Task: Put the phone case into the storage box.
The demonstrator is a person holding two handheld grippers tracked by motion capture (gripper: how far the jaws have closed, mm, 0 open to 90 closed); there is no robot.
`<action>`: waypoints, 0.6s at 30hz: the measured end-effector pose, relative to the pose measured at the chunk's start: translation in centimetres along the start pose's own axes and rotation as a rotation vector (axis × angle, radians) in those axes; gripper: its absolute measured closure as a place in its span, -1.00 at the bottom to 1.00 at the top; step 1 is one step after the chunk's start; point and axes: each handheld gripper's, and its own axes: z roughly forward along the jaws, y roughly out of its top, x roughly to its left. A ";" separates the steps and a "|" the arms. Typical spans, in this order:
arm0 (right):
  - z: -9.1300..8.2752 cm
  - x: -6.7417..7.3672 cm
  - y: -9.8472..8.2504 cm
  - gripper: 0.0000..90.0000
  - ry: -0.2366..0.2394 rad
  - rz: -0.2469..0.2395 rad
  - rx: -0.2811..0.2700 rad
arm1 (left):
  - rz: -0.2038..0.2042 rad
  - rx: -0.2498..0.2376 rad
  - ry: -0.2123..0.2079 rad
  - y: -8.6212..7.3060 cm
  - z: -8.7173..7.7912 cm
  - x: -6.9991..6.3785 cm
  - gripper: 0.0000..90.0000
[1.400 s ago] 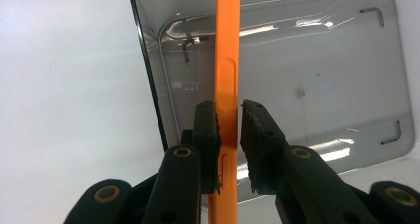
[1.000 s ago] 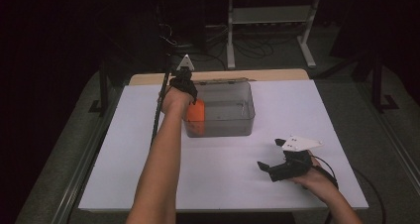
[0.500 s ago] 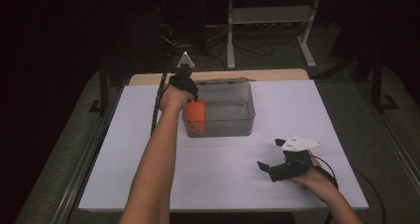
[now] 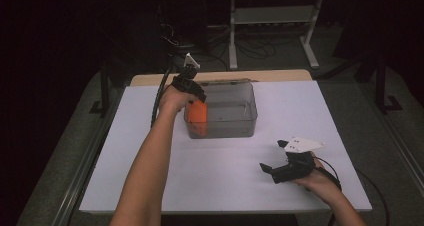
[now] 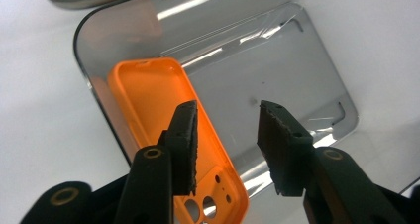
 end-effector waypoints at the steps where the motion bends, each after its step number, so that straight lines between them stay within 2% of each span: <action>1: 0.0 0.0 0.0 -1.00 0.000 0.000 0.001 | 0.008 -0.005 -0.003 0.0 0.0 -0.1 0.27; 5: 0.0 0.0 0.0 -1.00 -0.001 -0.002 0.001 | 0.066 -0.041 -0.021 -0.2 -0.1 -0.3 0.15; 14: 0.1 -0.1 0.0 -1.00 0.000 0.003 0.000 | 0.167 -0.139 -0.058 -0.8 -1.1 0.0 -0.15; 18: 0.1 -0.1 -0.1 -1.00 0.002 -0.001 0.005 | 0.194 -0.168 -0.074 -1.3 -1.4 0.3 -0.25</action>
